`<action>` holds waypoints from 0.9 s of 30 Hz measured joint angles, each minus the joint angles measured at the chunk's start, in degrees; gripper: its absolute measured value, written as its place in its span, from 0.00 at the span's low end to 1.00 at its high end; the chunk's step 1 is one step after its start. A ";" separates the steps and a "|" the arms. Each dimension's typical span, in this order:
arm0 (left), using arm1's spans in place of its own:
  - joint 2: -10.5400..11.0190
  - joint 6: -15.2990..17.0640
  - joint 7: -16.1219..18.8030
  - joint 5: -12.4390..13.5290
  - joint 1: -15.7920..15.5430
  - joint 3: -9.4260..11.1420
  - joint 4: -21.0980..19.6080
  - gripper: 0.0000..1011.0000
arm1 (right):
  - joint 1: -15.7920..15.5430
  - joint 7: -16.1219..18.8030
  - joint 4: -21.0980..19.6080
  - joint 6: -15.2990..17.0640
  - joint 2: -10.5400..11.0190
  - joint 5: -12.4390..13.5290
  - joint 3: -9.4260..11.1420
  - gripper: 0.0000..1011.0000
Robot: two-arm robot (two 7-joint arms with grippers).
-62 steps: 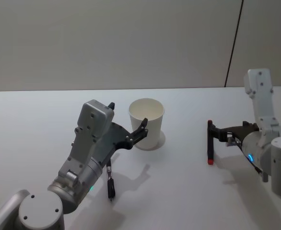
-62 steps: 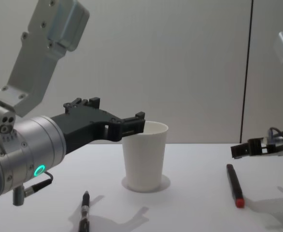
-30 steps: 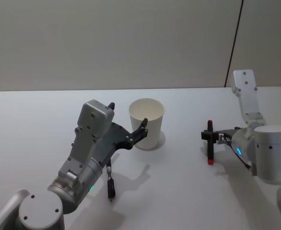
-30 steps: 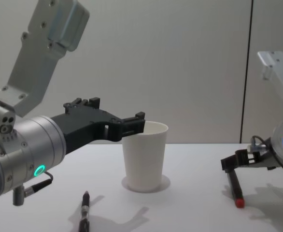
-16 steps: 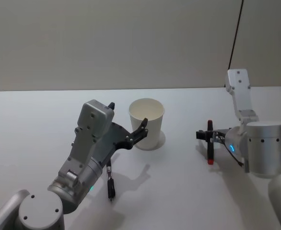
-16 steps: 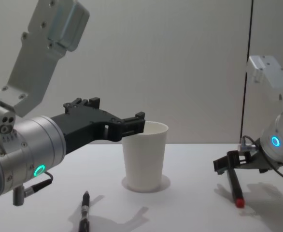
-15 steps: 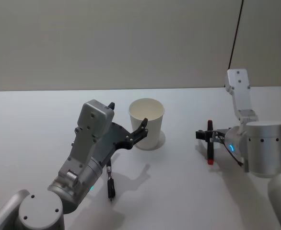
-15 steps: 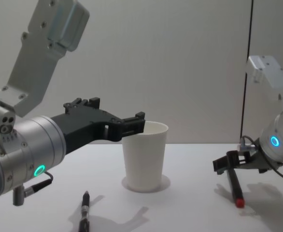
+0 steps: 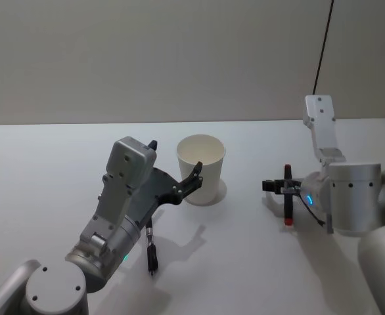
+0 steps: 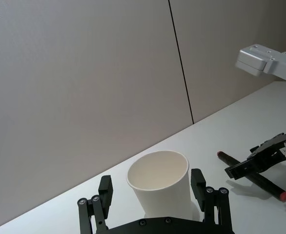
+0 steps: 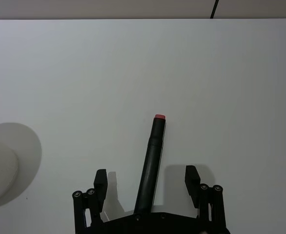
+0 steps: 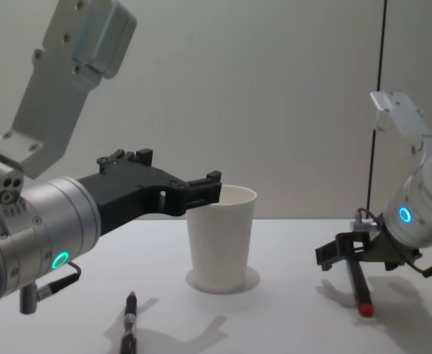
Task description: Place the pen into the pen holder.
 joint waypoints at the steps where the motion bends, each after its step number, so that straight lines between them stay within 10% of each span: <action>1: 0.00 0.00 0.00 0.00 0.00 0.00 0.00 0.99 | 0.14 -0.08 0.20 0.03 -0.09 0.04 0.03 0.99; 27: 0.00 0.00 0.00 0.00 0.00 0.00 0.00 0.99 | 2.77 -1.19 4.51 -0.36 -1.86 0.74 1.10 0.99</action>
